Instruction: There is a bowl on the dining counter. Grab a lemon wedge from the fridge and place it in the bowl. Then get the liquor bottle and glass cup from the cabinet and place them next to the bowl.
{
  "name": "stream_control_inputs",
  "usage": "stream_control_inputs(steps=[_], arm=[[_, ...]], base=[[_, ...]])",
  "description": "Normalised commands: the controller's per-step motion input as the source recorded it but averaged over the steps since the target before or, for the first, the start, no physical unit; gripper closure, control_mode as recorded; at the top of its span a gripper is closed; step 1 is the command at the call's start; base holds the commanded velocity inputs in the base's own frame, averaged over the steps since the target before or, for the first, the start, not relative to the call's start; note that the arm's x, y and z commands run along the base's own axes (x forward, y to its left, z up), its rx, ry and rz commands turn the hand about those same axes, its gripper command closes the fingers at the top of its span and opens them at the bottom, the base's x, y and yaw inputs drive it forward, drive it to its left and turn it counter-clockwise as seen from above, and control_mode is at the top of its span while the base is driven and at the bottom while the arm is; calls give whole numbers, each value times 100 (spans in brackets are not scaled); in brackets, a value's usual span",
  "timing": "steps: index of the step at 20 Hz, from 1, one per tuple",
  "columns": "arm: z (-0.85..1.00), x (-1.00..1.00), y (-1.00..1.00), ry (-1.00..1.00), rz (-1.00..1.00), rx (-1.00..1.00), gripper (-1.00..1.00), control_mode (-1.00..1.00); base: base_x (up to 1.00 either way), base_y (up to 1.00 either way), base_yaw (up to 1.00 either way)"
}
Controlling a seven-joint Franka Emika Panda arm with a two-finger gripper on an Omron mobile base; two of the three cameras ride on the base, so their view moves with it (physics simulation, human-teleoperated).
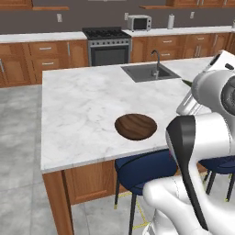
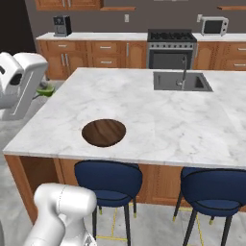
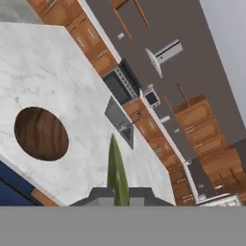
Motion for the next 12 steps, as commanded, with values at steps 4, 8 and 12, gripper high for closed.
stream_control_inputs(steps=[4, 8, 12], arm=[[-7, 87, 13, 18, 0, 0, 100, -100], [-9, 100, -5, 42, 0, 1, 100, -100], [-59, 100, -7, 43, 0, 0, 100, -100]], base=[[0, 0, 0], [0, 0, 0], [0, 0, 0]])
